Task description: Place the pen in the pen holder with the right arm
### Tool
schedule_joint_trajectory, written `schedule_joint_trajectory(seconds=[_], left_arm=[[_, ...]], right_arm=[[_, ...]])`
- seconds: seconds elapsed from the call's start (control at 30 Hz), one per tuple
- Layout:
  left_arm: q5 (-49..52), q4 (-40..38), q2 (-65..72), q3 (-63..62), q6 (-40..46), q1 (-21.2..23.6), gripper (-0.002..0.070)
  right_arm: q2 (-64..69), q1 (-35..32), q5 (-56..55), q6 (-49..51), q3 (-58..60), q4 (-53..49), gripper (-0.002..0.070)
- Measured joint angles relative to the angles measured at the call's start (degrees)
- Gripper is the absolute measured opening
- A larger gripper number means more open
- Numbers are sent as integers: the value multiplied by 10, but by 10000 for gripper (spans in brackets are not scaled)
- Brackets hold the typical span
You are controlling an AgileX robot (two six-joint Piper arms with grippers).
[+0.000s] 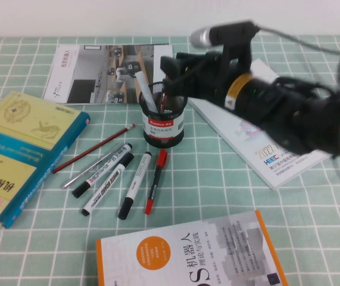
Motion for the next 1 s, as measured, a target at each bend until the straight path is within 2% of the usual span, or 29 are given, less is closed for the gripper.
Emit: schedule_joint_trajectory(seconds=[0.1, 0.17, 0.27, 0.4, 0.53, 0.63, 1.0], left_arm=[[0, 0, 0, 0, 0, 0, -6], [0, 0, 0, 0, 0, 0, -6], [0, 0, 0, 0, 0, 0, -6], [0, 0, 0, 0, 0, 0, -6], [0, 0, 0, 0, 0, 0, -6], [0, 0, 0, 0, 0, 0, -6], [0, 0, 0, 0, 0, 0, -6]], right_arm=[[-58, 0, 84, 112, 0, -126, 90], [-98, 1, 126, 223, 1, -244, 32], [-170, 1, 142, 398, 17, -435, -3], [-273, 1, 86, 627, 54, -670, -15], [-355, -1, 28, 719, 111, -737, -18], [-411, -1, 29, 743, 168, -748, -18], [-609, -2, 147, 753, 396, -754, -19]])
